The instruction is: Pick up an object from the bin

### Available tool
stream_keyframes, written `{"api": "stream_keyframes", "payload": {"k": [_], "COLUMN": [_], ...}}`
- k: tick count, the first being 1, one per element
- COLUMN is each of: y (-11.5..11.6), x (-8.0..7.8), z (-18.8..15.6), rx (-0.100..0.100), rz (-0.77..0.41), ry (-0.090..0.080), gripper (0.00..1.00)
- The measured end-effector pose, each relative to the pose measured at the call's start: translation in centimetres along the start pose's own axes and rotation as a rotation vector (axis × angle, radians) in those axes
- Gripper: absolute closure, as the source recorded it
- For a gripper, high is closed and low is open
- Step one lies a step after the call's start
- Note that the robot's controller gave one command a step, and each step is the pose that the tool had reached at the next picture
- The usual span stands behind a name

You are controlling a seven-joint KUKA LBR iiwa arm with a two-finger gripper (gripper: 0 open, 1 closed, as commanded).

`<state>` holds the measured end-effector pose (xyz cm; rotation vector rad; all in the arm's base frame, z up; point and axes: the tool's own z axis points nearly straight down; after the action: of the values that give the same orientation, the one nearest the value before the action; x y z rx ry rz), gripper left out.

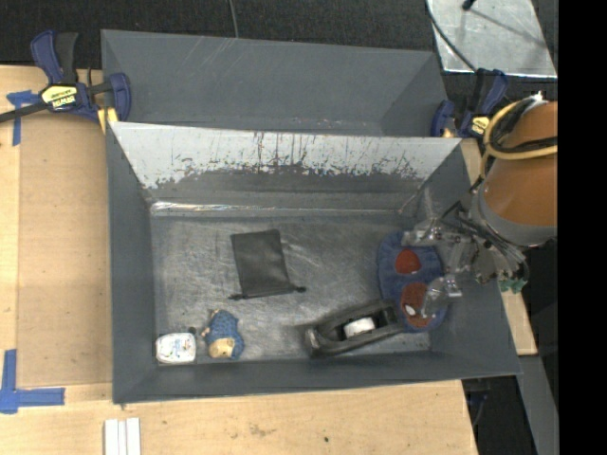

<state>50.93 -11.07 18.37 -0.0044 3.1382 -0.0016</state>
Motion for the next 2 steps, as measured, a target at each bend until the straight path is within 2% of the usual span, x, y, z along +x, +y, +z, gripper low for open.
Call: {"api": "stream_keyframes", "payload": {"k": [1, 2], "y": [-1.4, 0.5], "x": [-1.7, -7.9], "z": [-6.7, 2.7], "rx": [0.002, -0.001], "rz": [-0.260, -0.021], "ry": [-0.006, 0.001], "gripper": [0.00, 0.00]}}
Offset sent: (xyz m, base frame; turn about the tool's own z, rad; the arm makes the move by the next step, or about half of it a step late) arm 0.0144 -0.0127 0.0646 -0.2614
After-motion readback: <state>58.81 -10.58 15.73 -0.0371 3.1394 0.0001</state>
